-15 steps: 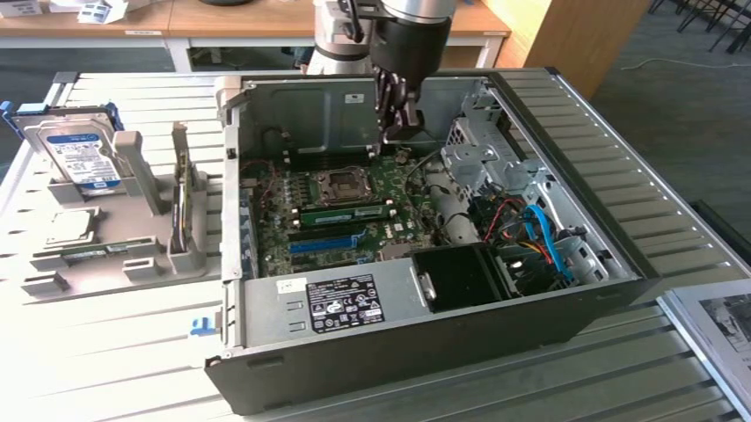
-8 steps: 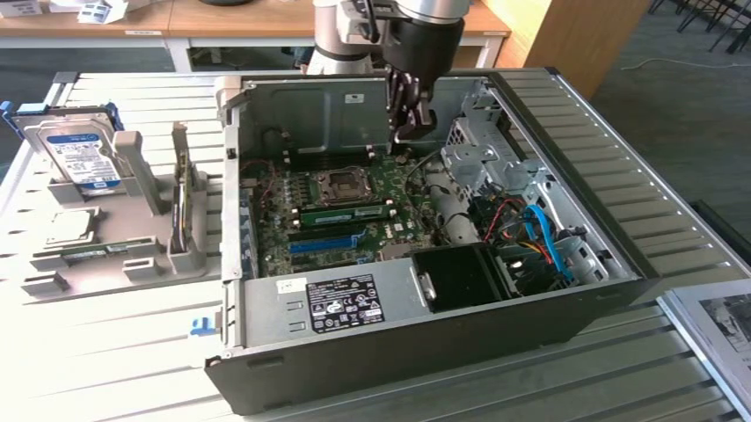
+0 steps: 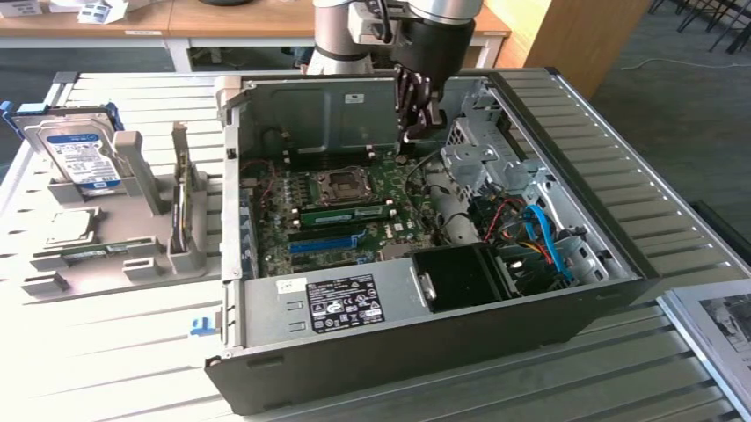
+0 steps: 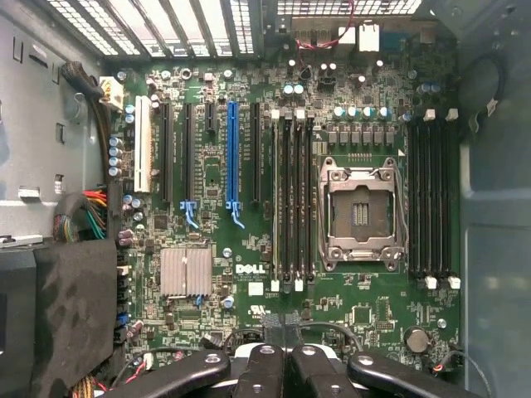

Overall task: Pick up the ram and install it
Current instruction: 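Press down the ram until it locks into place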

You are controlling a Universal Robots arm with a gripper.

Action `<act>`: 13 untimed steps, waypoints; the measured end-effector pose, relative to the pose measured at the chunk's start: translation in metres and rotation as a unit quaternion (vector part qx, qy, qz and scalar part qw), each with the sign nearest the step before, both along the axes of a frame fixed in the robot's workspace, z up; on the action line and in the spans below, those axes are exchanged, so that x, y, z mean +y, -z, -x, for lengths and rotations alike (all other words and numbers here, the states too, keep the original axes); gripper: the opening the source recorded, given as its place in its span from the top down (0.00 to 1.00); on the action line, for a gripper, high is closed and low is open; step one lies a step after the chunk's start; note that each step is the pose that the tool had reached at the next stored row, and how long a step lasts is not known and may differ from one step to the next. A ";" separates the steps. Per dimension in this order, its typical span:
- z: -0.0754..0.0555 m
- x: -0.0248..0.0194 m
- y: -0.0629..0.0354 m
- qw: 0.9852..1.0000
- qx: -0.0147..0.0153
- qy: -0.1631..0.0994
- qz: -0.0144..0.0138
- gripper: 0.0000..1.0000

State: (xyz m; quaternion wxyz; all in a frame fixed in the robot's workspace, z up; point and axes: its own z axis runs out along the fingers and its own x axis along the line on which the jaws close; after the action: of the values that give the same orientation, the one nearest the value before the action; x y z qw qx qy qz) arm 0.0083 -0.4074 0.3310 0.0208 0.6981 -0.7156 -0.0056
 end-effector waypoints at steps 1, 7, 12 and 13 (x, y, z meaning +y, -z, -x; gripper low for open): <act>0.000 0.0000 0.0000 1.000 0.000 0.000 0.000 0.90; 0.000 0.0000 0.0049 1.000 0.000 0.000 0.000 0.90; 0.000 0.0000 0.0140 1.000 0.000 0.000 0.000 0.90; 0.000 0.0000 0.0159 1.000 0.000 0.000 0.000 0.90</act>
State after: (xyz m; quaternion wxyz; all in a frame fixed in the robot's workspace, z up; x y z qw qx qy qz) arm 0.0083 -0.4075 0.3151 0.0205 0.6981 -0.7157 -0.0059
